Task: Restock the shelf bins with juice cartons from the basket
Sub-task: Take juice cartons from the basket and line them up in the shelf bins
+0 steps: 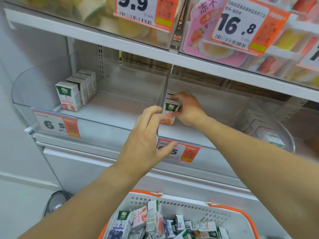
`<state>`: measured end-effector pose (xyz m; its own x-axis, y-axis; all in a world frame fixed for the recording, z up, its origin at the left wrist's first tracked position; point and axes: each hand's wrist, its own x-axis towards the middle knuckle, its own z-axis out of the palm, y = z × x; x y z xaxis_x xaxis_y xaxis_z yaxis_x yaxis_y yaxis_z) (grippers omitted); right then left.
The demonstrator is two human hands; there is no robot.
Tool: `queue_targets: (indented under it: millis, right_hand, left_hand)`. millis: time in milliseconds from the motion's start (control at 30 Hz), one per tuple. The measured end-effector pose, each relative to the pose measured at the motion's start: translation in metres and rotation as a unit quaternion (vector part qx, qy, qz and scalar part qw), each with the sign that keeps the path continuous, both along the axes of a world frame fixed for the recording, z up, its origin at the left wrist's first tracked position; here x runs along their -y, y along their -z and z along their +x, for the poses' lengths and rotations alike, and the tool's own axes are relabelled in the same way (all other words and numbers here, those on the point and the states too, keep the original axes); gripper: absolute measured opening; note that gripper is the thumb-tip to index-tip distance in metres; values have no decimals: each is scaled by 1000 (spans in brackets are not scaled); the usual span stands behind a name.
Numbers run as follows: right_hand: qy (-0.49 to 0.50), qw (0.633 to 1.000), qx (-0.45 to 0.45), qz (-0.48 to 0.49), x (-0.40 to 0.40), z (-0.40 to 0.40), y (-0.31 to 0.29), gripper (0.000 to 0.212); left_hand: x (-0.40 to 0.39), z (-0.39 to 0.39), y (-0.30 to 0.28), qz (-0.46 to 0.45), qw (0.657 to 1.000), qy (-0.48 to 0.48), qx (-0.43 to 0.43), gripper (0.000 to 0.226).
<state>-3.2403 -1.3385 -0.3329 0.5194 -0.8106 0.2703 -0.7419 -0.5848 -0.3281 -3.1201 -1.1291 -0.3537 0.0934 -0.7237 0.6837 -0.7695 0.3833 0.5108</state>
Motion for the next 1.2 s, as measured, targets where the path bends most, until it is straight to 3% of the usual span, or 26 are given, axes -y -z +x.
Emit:
queue_targets:
  millis: [267, 333, 400, 500, 600, 667, 733, 833, 933, 1067, 1200]
  right_hand:
    - [8, 998, -56, -1, -24, -5, -27, 65]
    - [21, 997, 36, -59, -49, -18, -44, 37]
    - [10, 971, 184, -155, -88, -38, -56, 11]
    - [-54, 918, 324, -222, -159, -76, -50, 12]
    - [-70, 924, 351, -133, -214, -111, -10, 15]
    - [-36, 941, 336, -29, -237, -131, 29, 18]
    - [23, 947, 303, 100, -253, -149, 67, 19]
    - [66, 938, 197, 276, -265, -168, 117, 11]
    - [19, 913, 5, 408, -274, -169, 148, 25]
    - [-33, 869, -153, 470, -301, -158, 175, 43]
    - [-5, 876, -165, 454, -323, -140, 194, 57]
  left_hand:
    - [-3, -3, -1, 19, 999, -14, 35, 51]
    - [-4, -3, -4, 41, 996, -38, 71, 47]
    - [-8, -5, -7, 57, 989, -68, 122, 46]
    - [-19, -11, -17, 19, 987, -80, 137, 41]
    - [-31, -28, -21, -53, 989, -35, 133, 16]
    - [-44, -47, -9, 16, 993, 43, 110, 6]
    - [-60, -63, 19, 172, 976, 101, 89, 3]
    - [-91, -65, 82, 368, 912, 120, 140, 4]
    - [-125, -56, 131, 498, 856, 99, 97, 24]
    - [-153, -64, 174, 627, 764, 106, 108, 67]
    - [-158, -74, 193, 625, 755, 133, 149, 75]
